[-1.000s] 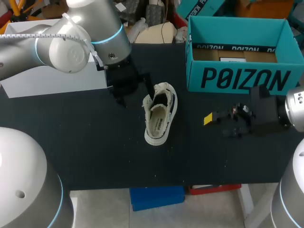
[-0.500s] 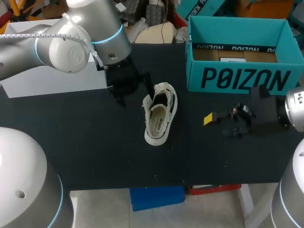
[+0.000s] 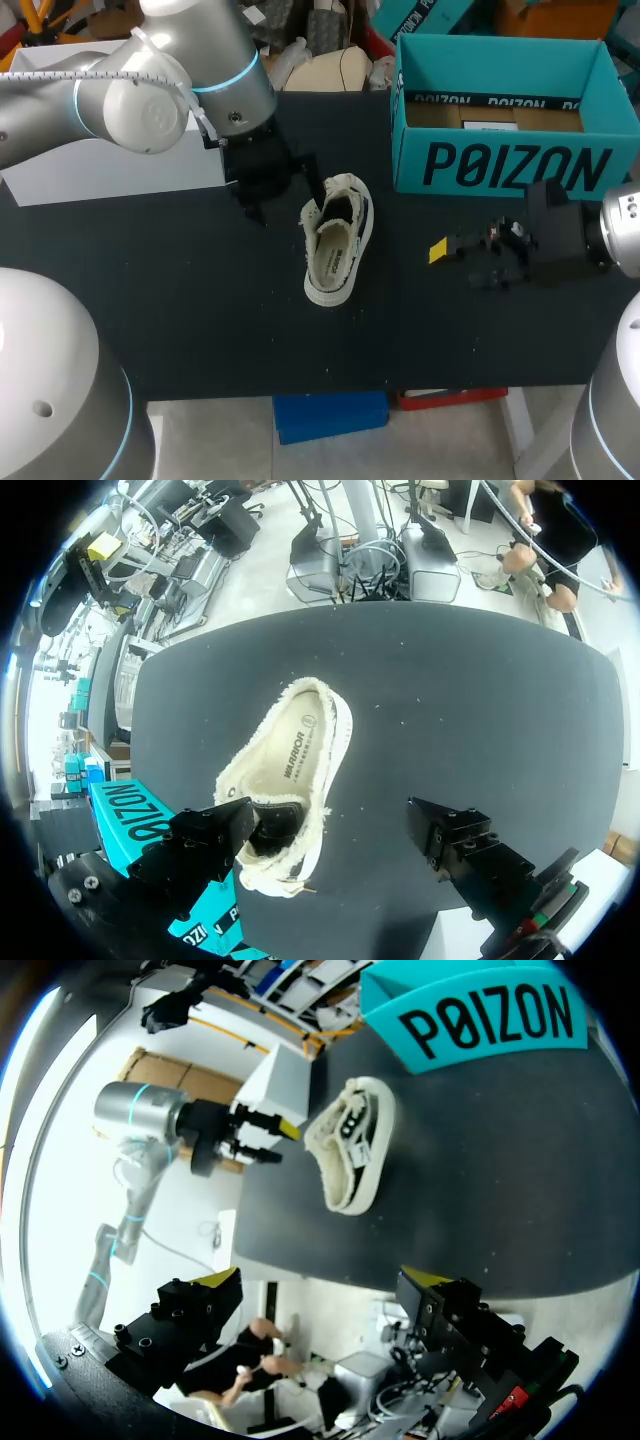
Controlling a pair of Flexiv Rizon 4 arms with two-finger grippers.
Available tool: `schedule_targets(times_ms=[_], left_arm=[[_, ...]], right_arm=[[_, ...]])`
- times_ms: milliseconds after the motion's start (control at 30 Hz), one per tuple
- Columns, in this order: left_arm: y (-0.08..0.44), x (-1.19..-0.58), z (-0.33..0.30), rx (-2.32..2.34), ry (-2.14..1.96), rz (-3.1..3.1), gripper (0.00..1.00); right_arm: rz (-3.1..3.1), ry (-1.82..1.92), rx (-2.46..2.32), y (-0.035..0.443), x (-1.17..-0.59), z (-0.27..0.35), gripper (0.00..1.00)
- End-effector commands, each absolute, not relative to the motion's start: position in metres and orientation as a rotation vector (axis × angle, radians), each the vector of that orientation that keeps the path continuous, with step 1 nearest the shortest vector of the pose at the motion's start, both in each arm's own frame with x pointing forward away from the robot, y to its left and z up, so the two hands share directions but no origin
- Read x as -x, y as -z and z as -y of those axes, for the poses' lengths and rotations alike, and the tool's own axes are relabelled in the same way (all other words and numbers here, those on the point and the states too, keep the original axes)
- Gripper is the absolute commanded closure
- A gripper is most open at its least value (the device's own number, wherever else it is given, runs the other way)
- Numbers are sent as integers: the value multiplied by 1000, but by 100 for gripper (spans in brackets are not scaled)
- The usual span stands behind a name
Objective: Take the shoe out of the shoebox, open the shoe tongue, remove and reinsert the insole, then place the shoe into the shoebox
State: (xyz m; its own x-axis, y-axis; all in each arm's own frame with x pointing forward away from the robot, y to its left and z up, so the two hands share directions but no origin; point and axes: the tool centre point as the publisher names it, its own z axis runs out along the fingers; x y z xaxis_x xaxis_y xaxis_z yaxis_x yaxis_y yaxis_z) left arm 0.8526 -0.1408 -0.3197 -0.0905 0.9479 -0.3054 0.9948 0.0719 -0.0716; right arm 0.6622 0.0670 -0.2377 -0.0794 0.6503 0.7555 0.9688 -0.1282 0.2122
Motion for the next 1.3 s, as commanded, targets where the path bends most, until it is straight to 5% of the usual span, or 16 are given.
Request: schedule_targets(times_ms=[33,67,133,267,800,900,1300], left_arm=[[326,-852,137,-2075,348,-2084,0],[329,-852,136,-2100,326,-2074,4],[333,-852,133,-2172,249,-2028,47],[342,-860,131,-2239,91,-1967,65],[355,-875,158,-2284,137,-1927,51],[349,-875,163,-2295,158,-1908,37],[333,-880,173,-2271,180,-1873,34]], right_arm=[[1745,1065,1799,237,-662,-67,0],[1745,1065,1799,237,-662,-67,0],[1745,1065,1799,237,-662,-67,0],[1745,1065,1799,237,-662,-67,0],[1745,1065,1799,237,-662,-67,0],[1745,1065,1799,237,-662,-67,0],[1745,1065,1799,237,-662,-67,0]])
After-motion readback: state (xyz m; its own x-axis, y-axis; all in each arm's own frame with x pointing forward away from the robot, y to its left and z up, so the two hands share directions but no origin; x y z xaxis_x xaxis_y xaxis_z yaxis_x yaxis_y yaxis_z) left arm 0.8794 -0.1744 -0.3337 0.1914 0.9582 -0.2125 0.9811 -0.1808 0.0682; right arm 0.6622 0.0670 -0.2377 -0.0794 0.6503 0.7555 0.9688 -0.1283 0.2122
